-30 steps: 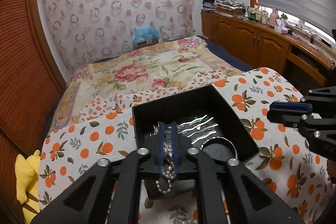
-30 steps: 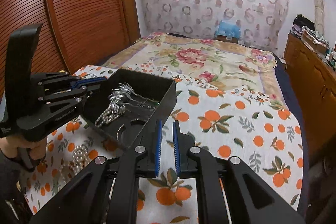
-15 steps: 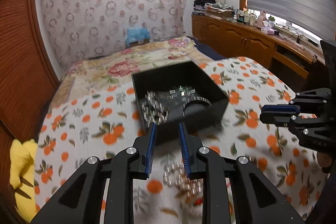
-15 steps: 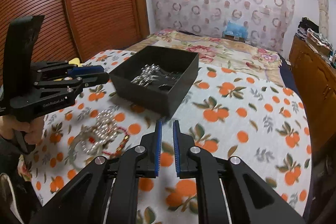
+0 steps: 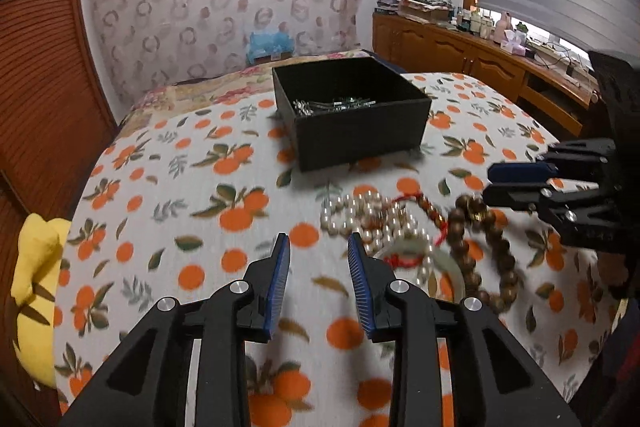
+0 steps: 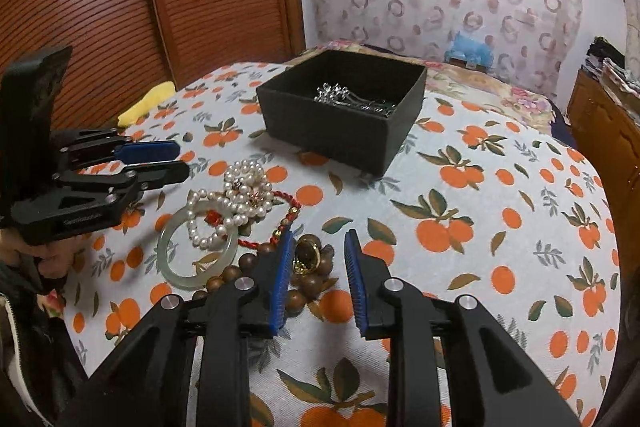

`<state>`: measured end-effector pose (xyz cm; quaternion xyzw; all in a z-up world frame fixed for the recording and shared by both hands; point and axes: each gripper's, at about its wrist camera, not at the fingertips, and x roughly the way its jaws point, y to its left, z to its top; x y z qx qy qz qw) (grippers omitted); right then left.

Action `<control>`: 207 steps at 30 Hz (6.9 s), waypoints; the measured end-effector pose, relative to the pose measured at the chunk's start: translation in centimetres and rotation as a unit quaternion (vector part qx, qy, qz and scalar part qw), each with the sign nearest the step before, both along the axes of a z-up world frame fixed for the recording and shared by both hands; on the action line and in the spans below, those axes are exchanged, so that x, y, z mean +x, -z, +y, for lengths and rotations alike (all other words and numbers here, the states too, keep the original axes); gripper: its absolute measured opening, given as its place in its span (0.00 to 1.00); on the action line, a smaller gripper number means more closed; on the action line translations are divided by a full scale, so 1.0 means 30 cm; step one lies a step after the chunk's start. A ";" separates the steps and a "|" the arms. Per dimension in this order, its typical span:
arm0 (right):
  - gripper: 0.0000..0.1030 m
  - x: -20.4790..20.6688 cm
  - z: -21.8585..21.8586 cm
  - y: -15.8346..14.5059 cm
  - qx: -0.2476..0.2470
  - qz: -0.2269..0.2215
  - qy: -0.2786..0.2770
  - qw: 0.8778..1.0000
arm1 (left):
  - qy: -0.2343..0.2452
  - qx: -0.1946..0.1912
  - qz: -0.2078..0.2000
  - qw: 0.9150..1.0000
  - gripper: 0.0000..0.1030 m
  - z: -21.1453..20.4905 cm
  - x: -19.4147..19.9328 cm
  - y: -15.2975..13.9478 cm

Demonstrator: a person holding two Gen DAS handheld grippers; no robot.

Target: Organize jewelry

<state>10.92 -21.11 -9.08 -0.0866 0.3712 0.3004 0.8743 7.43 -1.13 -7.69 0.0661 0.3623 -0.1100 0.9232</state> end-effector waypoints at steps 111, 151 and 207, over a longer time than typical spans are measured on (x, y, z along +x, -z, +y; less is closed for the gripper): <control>0.05 0.102 -0.029 -0.301 0.020 -0.085 0.027 0.996 | 0.021 -0.015 -0.185 0.982 0.06 -0.107 0.129 -0.672; 0.05 0.386 0.070 -0.207 0.014 -0.042 0.048 0.998 | -0.003 -0.021 -0.039 0.999 0.07 -0.103 0.419 -0.232; 0.25 0.009 0.030 0.074 -0.035 0.023 0.019 0.999 | 0.046 -0.011 0.064 0.997 0.27 -0.056 -0.011 0.078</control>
